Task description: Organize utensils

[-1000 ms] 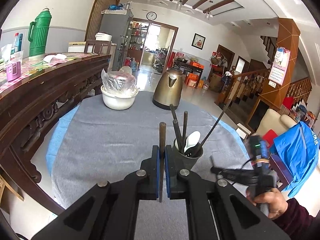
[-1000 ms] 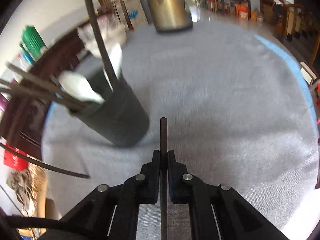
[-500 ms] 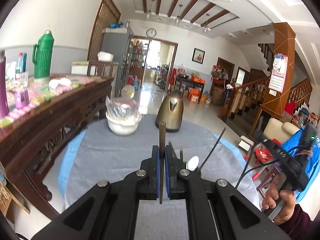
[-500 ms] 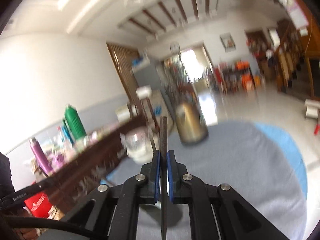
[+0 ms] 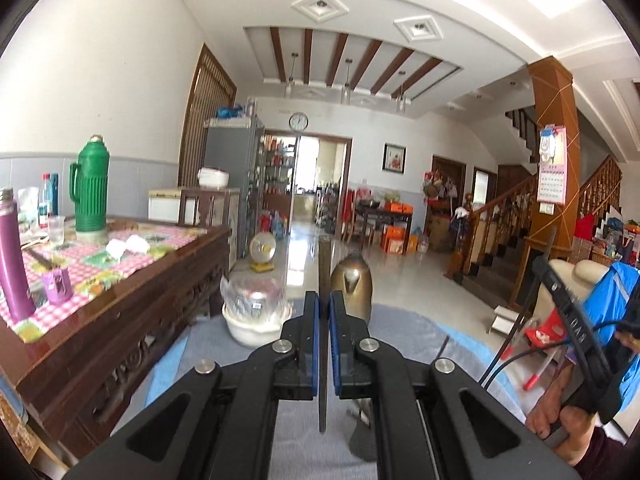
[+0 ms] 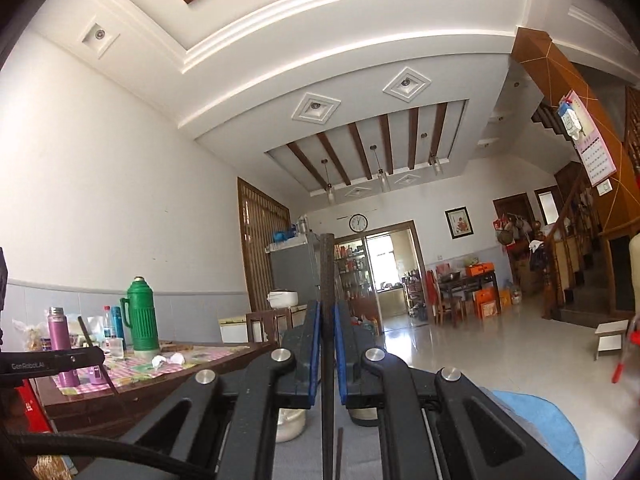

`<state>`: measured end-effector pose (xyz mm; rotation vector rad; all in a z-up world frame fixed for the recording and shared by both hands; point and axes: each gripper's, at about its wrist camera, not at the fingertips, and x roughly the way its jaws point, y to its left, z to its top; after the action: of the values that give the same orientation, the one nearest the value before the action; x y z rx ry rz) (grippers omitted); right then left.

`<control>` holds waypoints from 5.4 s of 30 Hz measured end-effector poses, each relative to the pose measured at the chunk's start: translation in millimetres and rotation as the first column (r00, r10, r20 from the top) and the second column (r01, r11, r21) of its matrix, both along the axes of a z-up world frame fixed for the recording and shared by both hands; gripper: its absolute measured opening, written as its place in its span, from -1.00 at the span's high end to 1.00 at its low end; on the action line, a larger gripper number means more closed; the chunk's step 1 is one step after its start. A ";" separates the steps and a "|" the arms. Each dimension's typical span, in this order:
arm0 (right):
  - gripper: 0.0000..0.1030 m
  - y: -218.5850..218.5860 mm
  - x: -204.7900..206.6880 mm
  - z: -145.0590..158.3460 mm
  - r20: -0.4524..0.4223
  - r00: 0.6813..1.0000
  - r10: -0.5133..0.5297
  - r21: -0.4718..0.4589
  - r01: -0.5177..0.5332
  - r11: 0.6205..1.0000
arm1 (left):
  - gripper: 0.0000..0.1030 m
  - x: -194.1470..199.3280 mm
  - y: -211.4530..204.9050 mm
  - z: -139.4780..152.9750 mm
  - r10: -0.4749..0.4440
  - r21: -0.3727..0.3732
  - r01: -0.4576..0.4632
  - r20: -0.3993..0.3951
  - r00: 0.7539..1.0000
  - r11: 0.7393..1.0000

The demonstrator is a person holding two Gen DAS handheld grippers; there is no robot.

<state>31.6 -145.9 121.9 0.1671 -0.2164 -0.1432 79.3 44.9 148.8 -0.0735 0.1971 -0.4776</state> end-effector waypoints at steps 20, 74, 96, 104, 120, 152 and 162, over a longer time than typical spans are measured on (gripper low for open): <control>0.85 17.2 67.1 -28.4 -0.052 0.999 -0.003 0.007 0.004 1.000 | 0.90 53.7 -45.7 15.5 -0.133 -0.087 0.138 0.062 0.989 0.987; -0.31 -52.6 -4.3 -49.1 -0.243 0.966 0.089 0.250 -0.027 0.968 | -0.94 -22.3 -71.7 -21.1 0.195 0.301 -0.150 -0.125 0.973 0.942; -0.31 -37.2 -55.8 -48.0 -0.307 0.948 0.080 0.224 -0.010 0.974 | -0.95 -62.0 -58.1 -31.4 0.323 0.356 -0.260 -0.128 0.938 0.898; -0.31 -37.0 -66.4 -45.5 -0.308 0.949 0.075 0.217 -0.006 0.976 | -0.95 -70.4 -58.8 -34.3 0.334 0.364 -0.270 -0.124 0.934 0.891; -0.37 -35.3 -62.4 -54.6 -0.479 0.872 0.102 0.188 -0.012 0.982 | -0.95 -68.4 -46.9 -47.7 0.373 0.364 -0.285 -0.200 0.906 0.887; -0.44 -6.2 -83.2 -51.9 -0.644 0.762 0.074 0.097 -0.014 0.995 | -0.95 -70.3 -24.0 -72.4 0.421 0.373 -0.318 -0.239 0.875 0.872; -0.44 8.8 -79.3 -62.2 -0.678 0.729 0.091 0.093 -0.039 0.995 | -0.95 -73.6 -15.8 -73.3 0.431 0.369 -0.331 -0.231 0.872 0.868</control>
<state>-47.7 -137.0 59.7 0.1839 0.5422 -0.1340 5.6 29.0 75.5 0.1316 0.5543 -0.0219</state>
